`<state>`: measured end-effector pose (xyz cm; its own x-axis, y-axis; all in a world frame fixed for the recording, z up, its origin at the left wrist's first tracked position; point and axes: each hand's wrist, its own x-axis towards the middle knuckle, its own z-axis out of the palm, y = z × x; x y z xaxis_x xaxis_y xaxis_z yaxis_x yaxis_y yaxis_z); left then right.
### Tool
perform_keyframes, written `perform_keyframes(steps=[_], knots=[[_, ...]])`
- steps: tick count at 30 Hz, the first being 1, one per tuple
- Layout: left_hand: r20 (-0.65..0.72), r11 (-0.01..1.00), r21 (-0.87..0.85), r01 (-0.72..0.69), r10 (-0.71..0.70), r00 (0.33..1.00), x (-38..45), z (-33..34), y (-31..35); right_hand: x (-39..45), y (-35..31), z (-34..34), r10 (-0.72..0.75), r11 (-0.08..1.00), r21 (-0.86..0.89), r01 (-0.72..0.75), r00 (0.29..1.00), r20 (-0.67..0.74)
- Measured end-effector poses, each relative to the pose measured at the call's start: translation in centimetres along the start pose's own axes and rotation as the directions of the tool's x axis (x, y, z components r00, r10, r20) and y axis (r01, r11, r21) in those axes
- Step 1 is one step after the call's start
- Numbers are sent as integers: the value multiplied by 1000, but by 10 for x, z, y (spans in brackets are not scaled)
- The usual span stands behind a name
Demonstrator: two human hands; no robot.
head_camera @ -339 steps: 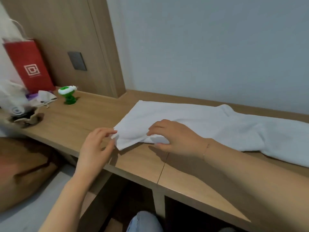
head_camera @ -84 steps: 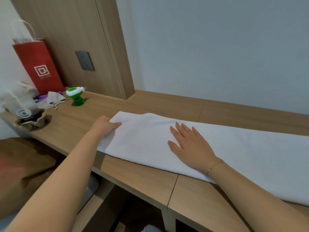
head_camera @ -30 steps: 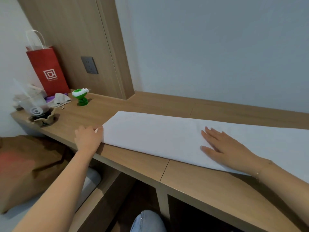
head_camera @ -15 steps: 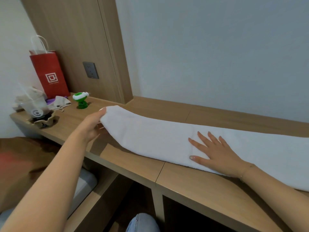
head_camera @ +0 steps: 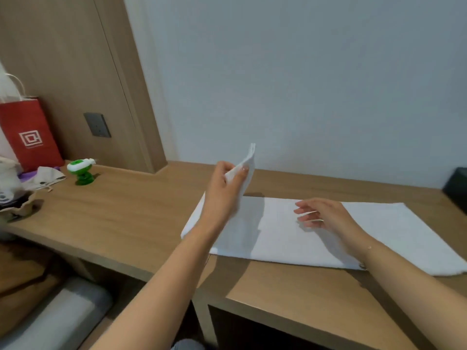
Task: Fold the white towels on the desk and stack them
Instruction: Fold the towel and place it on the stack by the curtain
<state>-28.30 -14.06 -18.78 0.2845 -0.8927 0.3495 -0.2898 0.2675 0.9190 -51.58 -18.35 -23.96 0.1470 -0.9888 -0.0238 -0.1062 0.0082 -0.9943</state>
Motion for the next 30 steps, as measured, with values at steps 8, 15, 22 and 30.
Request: perform_keyframes(steps=[8, 15, 22, 30], knots=[[189, 950, 296, -105, 49, 981, -70, 60, -62, 16, 12, -16, 232, 956, -203, -211, 969, 87], [353, 853, 438, -283, 127, 927, -72, 63, -66, 34, -6, 12, 313, 865, -443, -238, 944, 103], [81, 916, 281, -288, 276, 958, -81, 50, -59, 27, -13, 19, 199, 944, -287, -160, 974, 112], [179, 776, 317, -546, 516, 838, -80, 54, -62, 29, -37, -43, 121, 989, 108, -105, 982, -147]])
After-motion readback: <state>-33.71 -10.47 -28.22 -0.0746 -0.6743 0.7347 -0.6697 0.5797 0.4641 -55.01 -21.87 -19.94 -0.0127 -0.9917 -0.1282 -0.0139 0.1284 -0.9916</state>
